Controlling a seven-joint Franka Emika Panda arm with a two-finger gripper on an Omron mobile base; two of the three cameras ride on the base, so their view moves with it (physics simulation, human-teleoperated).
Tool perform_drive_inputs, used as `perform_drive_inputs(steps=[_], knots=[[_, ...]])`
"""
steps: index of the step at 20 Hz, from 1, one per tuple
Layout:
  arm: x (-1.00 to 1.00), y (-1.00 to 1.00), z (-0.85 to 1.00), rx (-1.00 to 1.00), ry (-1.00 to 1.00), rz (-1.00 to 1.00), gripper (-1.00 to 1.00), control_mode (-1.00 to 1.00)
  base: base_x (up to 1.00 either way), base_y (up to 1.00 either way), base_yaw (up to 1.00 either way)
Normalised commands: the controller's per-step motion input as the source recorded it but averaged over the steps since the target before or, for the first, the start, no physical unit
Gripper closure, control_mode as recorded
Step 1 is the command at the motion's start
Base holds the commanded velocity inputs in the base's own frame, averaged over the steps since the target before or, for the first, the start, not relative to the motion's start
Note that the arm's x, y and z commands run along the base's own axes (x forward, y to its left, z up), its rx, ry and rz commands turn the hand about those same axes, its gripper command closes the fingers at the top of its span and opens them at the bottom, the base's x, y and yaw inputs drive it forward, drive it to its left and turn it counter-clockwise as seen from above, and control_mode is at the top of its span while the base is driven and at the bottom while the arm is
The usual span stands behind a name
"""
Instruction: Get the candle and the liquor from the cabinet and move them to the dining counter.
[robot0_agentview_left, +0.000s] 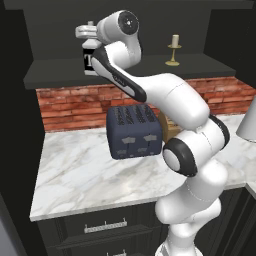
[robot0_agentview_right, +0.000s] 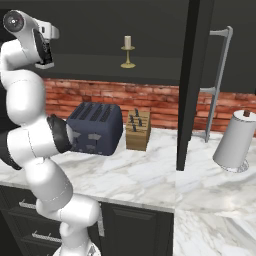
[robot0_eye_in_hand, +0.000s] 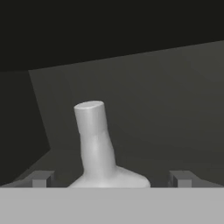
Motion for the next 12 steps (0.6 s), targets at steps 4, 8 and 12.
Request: perform_drive_inputs(steps=[4,8,12], knots=[[0.11,0.03,-0.02,0.00,-0.02,0.00,-1.00,-1.00,0.00,0.00,0.00],[0.05,0.01,0.00,0.00,-0.07,0.00,-1.00,-1.00,0.00,0.00,0.00],[0.09,0.01,-0.03,0.00,-0.09,0.00,-1.00,-1.00,0.00,0.00,0.00]])
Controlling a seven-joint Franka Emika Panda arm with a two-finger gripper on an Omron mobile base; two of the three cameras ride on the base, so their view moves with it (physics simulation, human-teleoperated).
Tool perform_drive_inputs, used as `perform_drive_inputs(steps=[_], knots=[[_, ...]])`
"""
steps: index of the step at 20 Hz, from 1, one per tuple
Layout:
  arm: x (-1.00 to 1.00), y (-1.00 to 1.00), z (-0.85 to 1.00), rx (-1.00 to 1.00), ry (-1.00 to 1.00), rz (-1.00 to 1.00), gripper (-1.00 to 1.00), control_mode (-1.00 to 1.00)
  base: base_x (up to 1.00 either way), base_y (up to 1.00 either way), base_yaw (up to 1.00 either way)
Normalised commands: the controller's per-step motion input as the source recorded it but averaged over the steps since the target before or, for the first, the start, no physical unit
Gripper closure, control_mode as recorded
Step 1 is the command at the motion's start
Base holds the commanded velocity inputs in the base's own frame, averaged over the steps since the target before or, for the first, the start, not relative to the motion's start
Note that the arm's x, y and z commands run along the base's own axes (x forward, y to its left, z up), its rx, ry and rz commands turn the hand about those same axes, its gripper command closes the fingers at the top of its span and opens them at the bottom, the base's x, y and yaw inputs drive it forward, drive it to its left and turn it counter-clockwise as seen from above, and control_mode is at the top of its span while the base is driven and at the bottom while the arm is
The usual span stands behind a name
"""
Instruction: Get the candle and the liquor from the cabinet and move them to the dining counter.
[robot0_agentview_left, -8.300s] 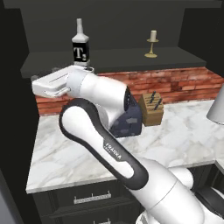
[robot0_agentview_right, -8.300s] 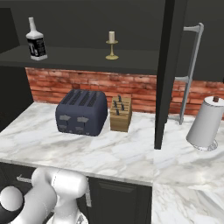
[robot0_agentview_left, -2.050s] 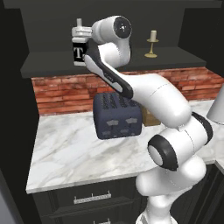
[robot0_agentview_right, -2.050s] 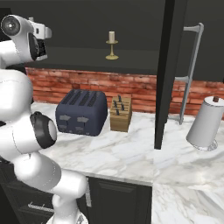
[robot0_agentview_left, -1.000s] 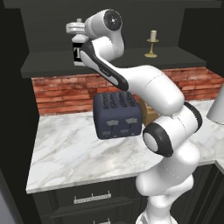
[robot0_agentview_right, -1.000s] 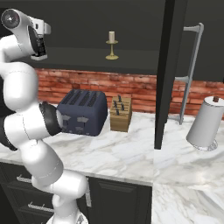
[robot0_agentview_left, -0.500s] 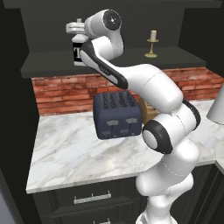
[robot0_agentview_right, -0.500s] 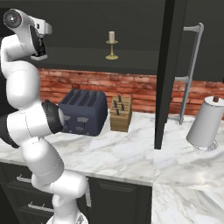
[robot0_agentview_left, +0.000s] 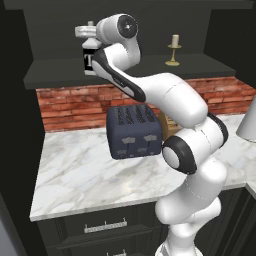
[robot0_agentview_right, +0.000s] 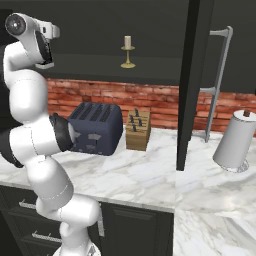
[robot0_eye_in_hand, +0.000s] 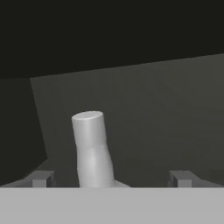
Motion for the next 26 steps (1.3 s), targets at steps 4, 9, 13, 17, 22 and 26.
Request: perform_drive_inputs(steps=[4,9,13,17,22,26], knots=[[0.07,0.04,-0.11,0.00,-0.08,0.00,-1.00,-1.00,0.00,0.00,0.00],[0.08,0.06,-0.01,0.00,-0.03,0.00,-1.00,-1.00,0.00,0.00,0.00],[0.12,0.08,0.00,0.00,-0.01,0.00,-1.00,-1.00,0.00,0.00,0.00],[0.10,0.09,0.00,0.00,0.00,0.00,-1.00,-1.00,0.00,0.00,0.00],[0.09,0.10,0.00,0.00,0.00,0.00,-1.00,-1.00,0.00,0.00,0.00],[0.13,0.08,0.00,0.00,0.00,0.00,-1.00,-1.00,0.00,0.00,0.00]])
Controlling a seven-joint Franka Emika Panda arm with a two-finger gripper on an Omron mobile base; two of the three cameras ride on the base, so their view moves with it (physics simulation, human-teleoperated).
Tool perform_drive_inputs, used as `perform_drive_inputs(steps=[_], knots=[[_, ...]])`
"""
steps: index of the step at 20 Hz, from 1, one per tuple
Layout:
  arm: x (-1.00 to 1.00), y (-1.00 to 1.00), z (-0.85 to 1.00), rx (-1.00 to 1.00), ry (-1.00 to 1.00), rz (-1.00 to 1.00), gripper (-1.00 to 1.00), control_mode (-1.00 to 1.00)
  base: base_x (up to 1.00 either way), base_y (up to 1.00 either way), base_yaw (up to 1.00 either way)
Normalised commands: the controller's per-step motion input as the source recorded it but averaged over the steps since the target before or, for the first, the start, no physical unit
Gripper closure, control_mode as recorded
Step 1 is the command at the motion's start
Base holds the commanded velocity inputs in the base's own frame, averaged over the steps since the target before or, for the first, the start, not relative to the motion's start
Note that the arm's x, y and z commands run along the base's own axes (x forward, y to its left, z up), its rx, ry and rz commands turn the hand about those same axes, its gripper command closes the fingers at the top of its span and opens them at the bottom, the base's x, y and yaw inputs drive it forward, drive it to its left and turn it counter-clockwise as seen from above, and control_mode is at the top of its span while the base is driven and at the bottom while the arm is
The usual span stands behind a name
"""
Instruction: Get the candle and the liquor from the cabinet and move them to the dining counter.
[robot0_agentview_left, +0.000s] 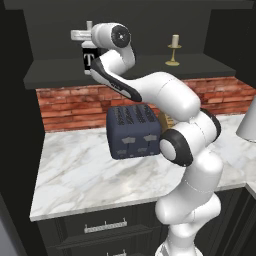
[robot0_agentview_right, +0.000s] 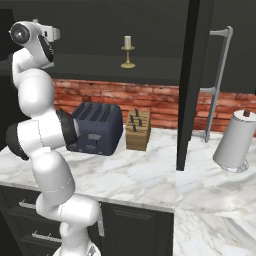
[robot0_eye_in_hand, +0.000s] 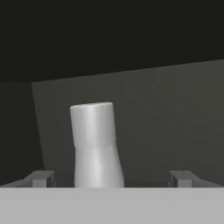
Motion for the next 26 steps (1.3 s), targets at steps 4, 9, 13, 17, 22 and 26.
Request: perform_drive_inputs(steps=[4,9,13,17,22,26], knots=[[0.15,0.01,0.00,0.00,0.00,0.00,-1.00,-1.00,0.00,0.00,0.00],[0.21,0.00,0.00,0.00,0.00,0.00,-1.00,-1.00,0.00,0.00,0.00],[0.11,0.00,0.00,0.00,0.00,0.00,-1.00,-1.00,0.00,0.00,0.00],[0.00,0.00,0.00,0.00,0.00,0.00,-1.00,-1.00,0.00,0.00,0.00],[0.00,0.00,0.00,0.00,0.00,0.00,-1.00,-1.00,0.00,0.00,0.00],[0.00,0.00,0.00,0.00,0.00,0.00,-1.00,-1.00,0.00,0.00,0.00]])
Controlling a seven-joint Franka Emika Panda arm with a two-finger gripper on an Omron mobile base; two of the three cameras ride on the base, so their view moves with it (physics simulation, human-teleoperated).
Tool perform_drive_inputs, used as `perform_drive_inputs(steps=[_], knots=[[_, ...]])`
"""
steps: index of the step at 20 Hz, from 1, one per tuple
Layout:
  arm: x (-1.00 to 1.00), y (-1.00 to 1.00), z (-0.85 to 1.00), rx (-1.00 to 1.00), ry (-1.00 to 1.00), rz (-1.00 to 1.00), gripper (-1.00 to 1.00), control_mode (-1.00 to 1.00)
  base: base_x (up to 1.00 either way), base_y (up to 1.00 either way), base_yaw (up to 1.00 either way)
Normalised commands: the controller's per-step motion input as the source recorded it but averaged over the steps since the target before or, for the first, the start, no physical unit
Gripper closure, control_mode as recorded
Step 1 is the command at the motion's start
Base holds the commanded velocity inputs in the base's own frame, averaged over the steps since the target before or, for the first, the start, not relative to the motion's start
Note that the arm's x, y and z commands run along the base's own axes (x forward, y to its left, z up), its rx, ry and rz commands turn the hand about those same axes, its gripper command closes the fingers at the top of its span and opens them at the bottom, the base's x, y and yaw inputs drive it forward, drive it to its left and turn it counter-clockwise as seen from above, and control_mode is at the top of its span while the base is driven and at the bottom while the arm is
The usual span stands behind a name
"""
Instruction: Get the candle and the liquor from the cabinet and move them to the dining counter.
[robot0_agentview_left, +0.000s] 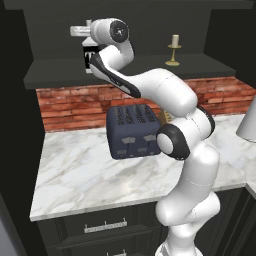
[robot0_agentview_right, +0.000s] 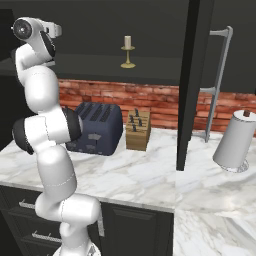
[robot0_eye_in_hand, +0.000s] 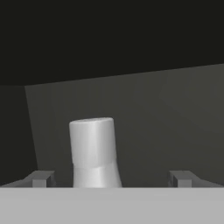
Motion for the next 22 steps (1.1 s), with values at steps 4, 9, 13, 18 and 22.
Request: perform_drive_inputs(steps=[4,9,13,18,22], knots=[[0.00,0.00,0.00,0.00,0.00,0.00,1.00,-1.00,0.00,0.00,0.00],[0.00,0.00,0.00,0.00,0.00,0.00,1.00,-1.00,0.00,0.00,0.00],[0.00,0.00,0.00,0.00,0.00,0.00,1.00,-1.00,0.00,0.00,0.00],[0.00,0.00,0.00,0.00,0.00,0.00,1.00,-1.00,0.00,0.00,0.00],[0.00,0.00,0.00,0.00,0.00,0.00,1.00,-1.00,0.00,0.00,0.00]])
